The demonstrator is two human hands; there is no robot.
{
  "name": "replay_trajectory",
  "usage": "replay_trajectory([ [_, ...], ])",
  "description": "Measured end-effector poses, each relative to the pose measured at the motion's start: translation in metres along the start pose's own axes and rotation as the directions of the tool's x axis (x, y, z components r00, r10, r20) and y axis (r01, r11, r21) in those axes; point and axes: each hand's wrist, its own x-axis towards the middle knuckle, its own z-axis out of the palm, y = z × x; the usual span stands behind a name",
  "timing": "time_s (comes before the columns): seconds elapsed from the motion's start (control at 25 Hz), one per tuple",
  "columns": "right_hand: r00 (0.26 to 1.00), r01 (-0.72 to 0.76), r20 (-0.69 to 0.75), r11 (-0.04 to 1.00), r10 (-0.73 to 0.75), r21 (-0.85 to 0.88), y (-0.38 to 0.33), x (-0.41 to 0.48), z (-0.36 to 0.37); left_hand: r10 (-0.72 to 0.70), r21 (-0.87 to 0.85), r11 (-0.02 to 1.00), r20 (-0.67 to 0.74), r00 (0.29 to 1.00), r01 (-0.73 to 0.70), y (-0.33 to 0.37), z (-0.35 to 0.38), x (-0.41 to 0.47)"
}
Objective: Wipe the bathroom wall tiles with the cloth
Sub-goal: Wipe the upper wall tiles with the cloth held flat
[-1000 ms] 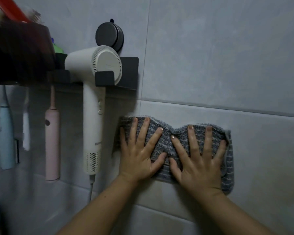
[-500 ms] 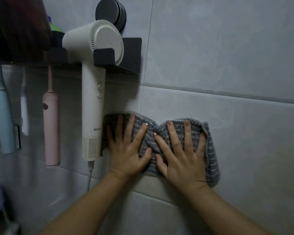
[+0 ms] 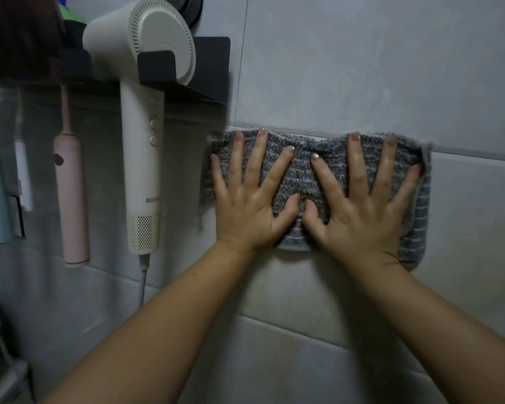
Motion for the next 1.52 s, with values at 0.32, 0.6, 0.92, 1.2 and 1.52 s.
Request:
replay_trajectory([
  [0.32, 0.986, 0.132, 0.093, 0.987, -0.141, 0.088, -0.029, -0.101, 0.004, 0.059, 0.032, 0.998, 0.082, 0.995, -0.062, -0.015, 0.012, -0.113],
  [0.6, 0.99, 0.091, 0.093, 0.989, -0.102, 0.118, -0.074, -0.125, 0.009, 0.176, 0.042, 0.983, 0.071, 0.982, -0.18, -0.054, 0.011, -0.145],
  [0.92, 0.965, 0.22, 0.106, 0.96, -0.24, 0.175, -0.076, -0.133, 0.01, 0.074, 0.043, 0.996, 0.072, 0.995, -0.077, -0.056, 0.013, -0.157],
  [1.2, 0.967, 0.231, 0.072, 0.958, -0.246, 0.17, -0.04, -0.15, 0.004, 0.036, 0.046, 0.998, 0.069, 0.997, -0.039, -0.015, 0.019, -0.169],
  [1.52, 0.986, 0.157, 0.045, 0.983, -0.161, 0.091, 0.04, -0.136, -0.011, 0.11, 0.01, 0.994, 0.076, 0.991, -0.112, 0.063, 0.024, -0.116],
])
